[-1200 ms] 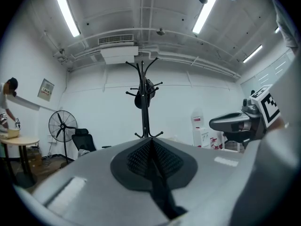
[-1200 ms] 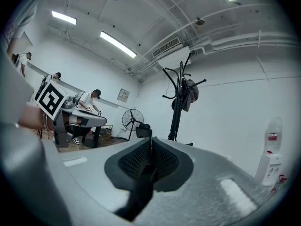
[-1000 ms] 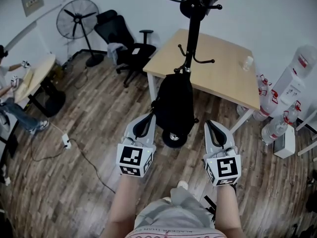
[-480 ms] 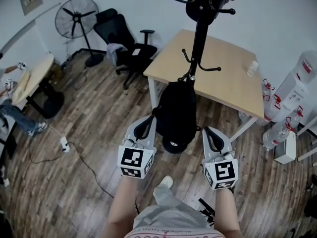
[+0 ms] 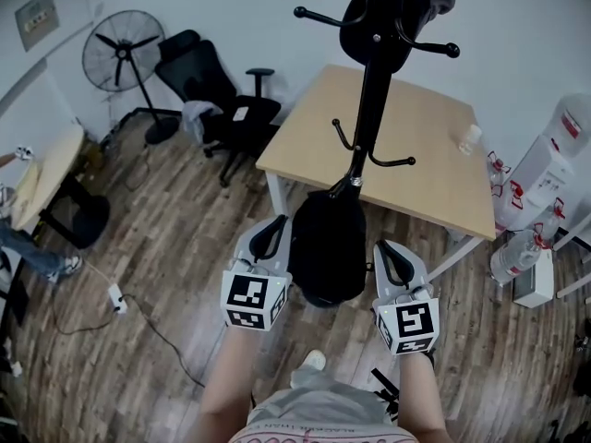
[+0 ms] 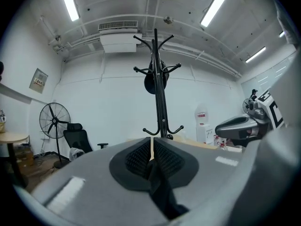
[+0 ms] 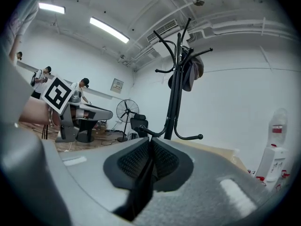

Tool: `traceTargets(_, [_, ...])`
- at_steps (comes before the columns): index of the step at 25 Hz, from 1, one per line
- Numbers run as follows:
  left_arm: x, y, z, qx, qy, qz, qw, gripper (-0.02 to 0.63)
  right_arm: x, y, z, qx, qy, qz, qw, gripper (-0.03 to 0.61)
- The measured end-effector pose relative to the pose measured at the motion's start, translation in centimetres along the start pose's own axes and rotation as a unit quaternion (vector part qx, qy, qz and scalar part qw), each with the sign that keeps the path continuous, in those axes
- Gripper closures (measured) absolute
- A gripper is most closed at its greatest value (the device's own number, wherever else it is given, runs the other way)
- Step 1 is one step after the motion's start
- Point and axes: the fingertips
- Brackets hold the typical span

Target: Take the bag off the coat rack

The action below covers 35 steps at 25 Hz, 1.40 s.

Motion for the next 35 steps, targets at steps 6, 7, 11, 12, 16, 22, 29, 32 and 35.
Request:
traceTargets(6, [4.7,-0.7,-0.2,0.011,-0.019,0.031,0.9993,0.481,3.6,1.9,-0.3,0.024,-0.004,-0.007,1.0,0.46])
traceTargets(7, [5.3,-0.7,-0.1,0.011,-0.022,0.038,0.999,0.453,4.1,2.2,-0.2,0.029,-0.007,-0.007,1.0,0.432])
traceTargets(11, [7.0,-0.9,0.2,-0.004,-0.023,0.071,0.9972,0.208,5.3,2.6,-0.2,0.065,0.005,-0.016,0.998,0.268])
traceTargets(12, [7.3,-1.0,0.1,-0.006,-0.021,0.074,0.997,0.191,5.4,2.8,-0.2,0.075,0.011,-0.016,0.997,0.219])
traceTargets(16, [8.1,-1.1,0.4,0.001,-0.025,0.084,0.9962,0.148,5.5,3.3,0.3,0.095,0.012,-0.008,0.995,0.143])
traceTargets(22, [8.4,-1.3,2.4,0.013,-0.05,0.099,0.9938,0.123,6.1,2.2,2.3,0.111,-0.031,-0.011,0.993,0.144])
traceTargets(29, [9.7,-1.4,5.6,0.034,-0.086,0.134,0.9866,0.126,7.7,0.2,4.4,0.139,-0.069,-0.014,0.988,0.164])
traceTargets(32, [10.5,-1.3,6.9,0.033,-0.103,0.153,0.9823,0.129,8.4,-0.7,5.5,0.15,-0.089,-0.015,0.985,0.204])
traceTargets(35, [11.4,-1.5,7.8,0.031,-0.112,0.172,0.9782,0.137,8.7,-0.5,6.2,0.169,-0.092,0.01,0.981,0.239])
Point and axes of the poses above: the fingertips, and each gripper's own axes: x forward along the fingers, y to its right, z out of its underside, and after that the axes turned 15 degrees about -y, right-handed
